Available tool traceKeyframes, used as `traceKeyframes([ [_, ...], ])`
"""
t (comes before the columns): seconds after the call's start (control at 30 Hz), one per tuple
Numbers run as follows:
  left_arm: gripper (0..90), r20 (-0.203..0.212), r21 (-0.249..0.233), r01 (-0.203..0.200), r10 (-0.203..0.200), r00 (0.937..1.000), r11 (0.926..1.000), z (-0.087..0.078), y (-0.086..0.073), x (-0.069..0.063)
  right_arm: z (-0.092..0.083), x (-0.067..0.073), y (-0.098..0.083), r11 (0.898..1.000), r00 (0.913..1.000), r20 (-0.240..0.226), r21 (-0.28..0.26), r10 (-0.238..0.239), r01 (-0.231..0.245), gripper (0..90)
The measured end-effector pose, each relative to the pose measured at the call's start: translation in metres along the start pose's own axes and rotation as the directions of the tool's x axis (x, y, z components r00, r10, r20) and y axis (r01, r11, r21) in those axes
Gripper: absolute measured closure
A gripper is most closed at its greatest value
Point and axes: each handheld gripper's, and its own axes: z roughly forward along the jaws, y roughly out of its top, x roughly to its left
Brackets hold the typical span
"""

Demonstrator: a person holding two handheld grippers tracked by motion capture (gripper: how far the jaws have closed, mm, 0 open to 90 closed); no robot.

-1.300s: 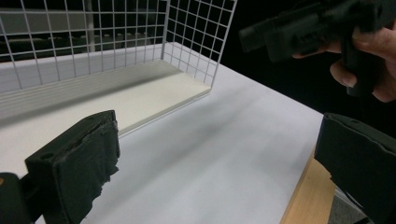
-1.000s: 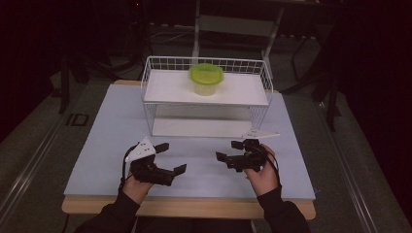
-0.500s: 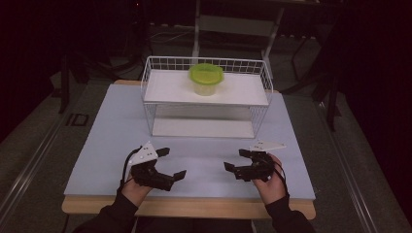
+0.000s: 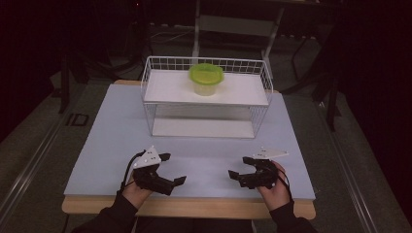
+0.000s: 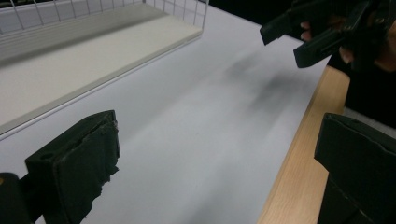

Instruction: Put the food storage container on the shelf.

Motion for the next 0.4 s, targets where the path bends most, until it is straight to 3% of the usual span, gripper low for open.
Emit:
traceKeyframes([
  [0.07,1.0,0.006,0.01,0.005,-0.005,1.0,0.9999,0.0012,-0.0012,0.0,0.0019,-0.0006,-0.0019,1.0,0.9998,0.019,0.016,-0.009,0.009,16.9],
  [0.4,1.0,0.022,0.035,0.011,-0.012,0.9997,0.9993,0.0065,-0.005,0.0003,0.0056,-0.0029,-0.0031,1.0,0.9998,0.014,0.025,-0.012,0.012,16.8],
])
